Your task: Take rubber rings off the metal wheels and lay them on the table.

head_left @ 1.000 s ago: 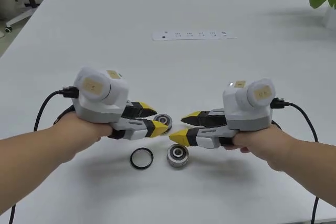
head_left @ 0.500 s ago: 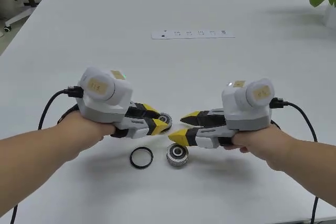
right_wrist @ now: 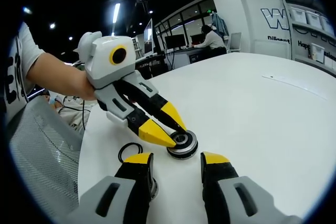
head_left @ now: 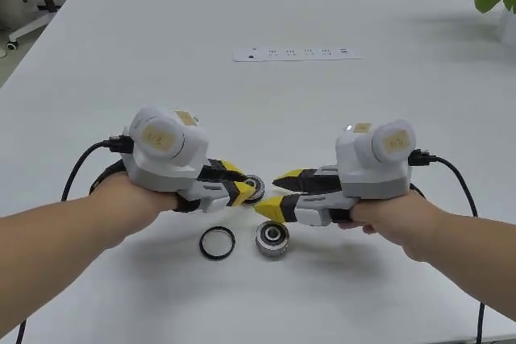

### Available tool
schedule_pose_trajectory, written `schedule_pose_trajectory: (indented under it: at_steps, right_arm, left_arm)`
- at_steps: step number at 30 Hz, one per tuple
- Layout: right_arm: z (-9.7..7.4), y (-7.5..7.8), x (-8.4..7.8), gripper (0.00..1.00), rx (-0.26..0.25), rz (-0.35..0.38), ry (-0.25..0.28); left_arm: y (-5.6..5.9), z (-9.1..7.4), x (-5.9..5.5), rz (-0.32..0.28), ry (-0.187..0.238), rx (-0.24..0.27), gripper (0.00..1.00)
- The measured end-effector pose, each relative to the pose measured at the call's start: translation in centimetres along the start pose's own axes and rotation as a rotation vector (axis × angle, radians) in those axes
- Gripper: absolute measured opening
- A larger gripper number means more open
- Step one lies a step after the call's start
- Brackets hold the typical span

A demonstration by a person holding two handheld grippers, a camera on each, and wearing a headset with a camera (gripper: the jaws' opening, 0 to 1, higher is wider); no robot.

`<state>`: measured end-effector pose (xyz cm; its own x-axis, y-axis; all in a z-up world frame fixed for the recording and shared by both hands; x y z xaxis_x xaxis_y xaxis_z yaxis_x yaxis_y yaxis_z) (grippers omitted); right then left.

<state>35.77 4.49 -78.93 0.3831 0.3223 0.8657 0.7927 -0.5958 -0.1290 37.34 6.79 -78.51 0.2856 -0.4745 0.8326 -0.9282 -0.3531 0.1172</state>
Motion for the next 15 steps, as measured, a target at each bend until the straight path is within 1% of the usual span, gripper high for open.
schedule_pose_trajectory:
  at_steps: [4,11,15]
  right_arm:
    - [0.4,-0.1,0.2,0.33,-0.005,-0.006,0.001]
    - [1.3,0.2,0.2,0.32,-0.029,-0.009,0.001]
    - [1.9,0.0,0.2,0.32,-0.038,-0.010,-0.001]
  left_arm:
    - [0.0,0.0,0.0,0.003,-0.004,0.005,0.13]
    - [0.0,0.0,0.0,0.001,-0.006,0.012,0.13]
    - [-0.1,0.0,-0.1,0.003,-0.005,0.016,0.13]
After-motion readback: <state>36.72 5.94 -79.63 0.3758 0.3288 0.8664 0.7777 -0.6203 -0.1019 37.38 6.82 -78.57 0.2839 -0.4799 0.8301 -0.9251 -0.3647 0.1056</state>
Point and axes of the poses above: the centre of the closed fingertips' face, and the gripper's own axes: z roughly forward along the fingers, y roughly to its right, x roughly out of its top, the point moved 1 cm from there along -z, roughly backward along the fingers, and after that the axes turned 11 degrees about -x, right-handed, at the moved point
